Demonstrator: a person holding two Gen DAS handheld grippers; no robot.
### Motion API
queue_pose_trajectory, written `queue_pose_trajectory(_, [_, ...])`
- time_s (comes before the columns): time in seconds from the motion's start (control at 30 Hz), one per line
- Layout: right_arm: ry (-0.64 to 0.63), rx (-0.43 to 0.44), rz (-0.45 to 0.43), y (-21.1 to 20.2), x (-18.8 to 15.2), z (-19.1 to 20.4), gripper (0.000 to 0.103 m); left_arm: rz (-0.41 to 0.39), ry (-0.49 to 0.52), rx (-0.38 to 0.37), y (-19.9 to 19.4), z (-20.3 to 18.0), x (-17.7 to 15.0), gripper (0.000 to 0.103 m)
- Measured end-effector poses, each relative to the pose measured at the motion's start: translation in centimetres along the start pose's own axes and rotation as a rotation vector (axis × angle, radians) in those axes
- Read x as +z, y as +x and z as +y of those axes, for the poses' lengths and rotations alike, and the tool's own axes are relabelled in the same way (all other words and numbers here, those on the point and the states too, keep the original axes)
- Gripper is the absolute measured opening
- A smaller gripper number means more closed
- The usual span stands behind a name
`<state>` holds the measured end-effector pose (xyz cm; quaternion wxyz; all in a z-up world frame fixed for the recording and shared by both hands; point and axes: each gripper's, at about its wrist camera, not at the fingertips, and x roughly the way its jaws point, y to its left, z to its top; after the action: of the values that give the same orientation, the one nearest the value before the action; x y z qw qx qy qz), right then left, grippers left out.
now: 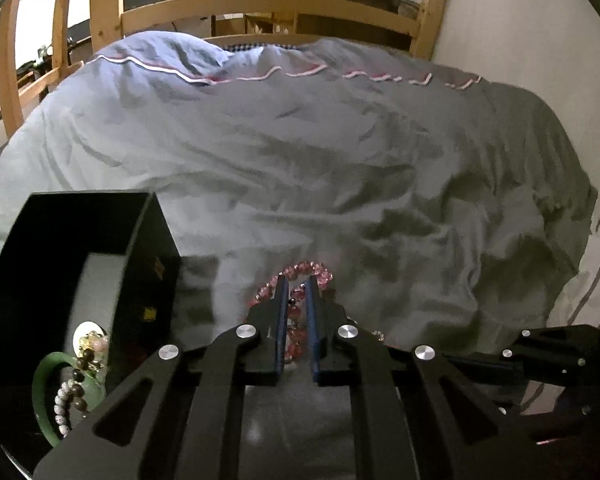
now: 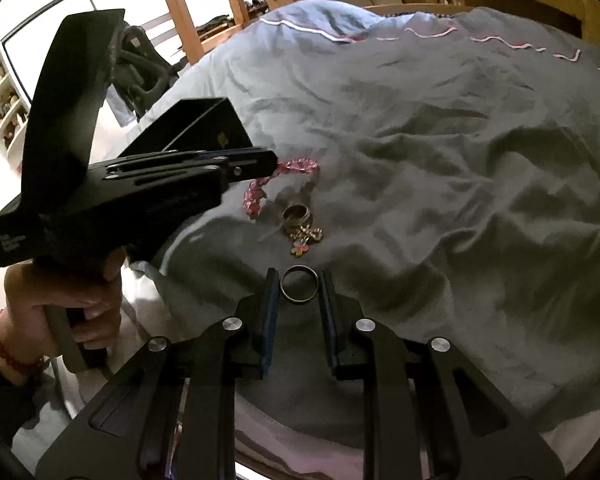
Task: Organize jewelry
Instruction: 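Grasp and lift the pink bead bracelet with the left tool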
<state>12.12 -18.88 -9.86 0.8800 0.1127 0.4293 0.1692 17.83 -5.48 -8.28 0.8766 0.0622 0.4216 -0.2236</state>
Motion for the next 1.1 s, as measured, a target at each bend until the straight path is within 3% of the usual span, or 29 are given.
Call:
queue_pose_trajectory(0.3, [0.019, -0.016, -0.083, -1.6, 0.4, -0.6, 0.021, -0.072, -0.012, -0.012, -2.7, -0.1, 1.2, 0.008])
queue_pose_trajectory(0.6, [-0.019, -0.069, -0.093, -2.1, 0.9, -0.3, 0.021, -0.098, -0.016, -0.012, -4.5, -0.1, 1.9, 0.008])
queue_pose_trajectory(0.67, [-0.002, -0.07, -0.096, -2.3, 0.9, -0.7, 0.021, -0.069, 0.003, -0.017, -4.5, -0.2, 1.9, 0.008])
queue_pose_trajectory(0.73, [0.01, -0.077, -0.094, -2.2, 0.9, -0.8, 0.021, -0.019, 0.041, -0.014, -3.4, -0.8, 1.3, 0.021])
queue_pose_trajectory(0.77, [0.01, -0.079, -0.092, -2.2, 0.8, -0.8, 0.021, 0.004, 0.063, 0.005, -2.6, -1.2, 0.8, 0.044])
queue_pose_trajectory(0.8, [0.008, -0.083, -0.089, -2.2, 0.7, -0.7, 0.021, 0.028, 0.087, 0.025, -1.7, -1.6, 0.3, 0.055])
queue_pose_trajectory(0.93, [-0.005, -0.087, -0.082, -2.0, 0.6, -0.4, 0.021, 0.099, 0.14, 0.065, 1.1, -2.5, -0.8, 0.054])
queue_pose_trajectory(0.97, [-0.006, -0.086, -0.081, -2.0, 0.6, -0.4, 0.021, 0.123, 0.13, 0.066, 1.9, -2.2, -1.0, 0.049])
queue_pose_trajectory(1.07, [0.001, -0.077, -0.08, -1.9, 0.7, -0.6, 0.021, 0.148, 0.083, 0.046, 2.9, -1.2, -1.4, 0.031])
queue_pose_trajectory(1.1, [0.003, -0.076, -0.08, -1.9, 0.7, -0.7, 0.021, 0.148, 0.065, 0.028, 2.8, -0.9, -1.2, 0.015])
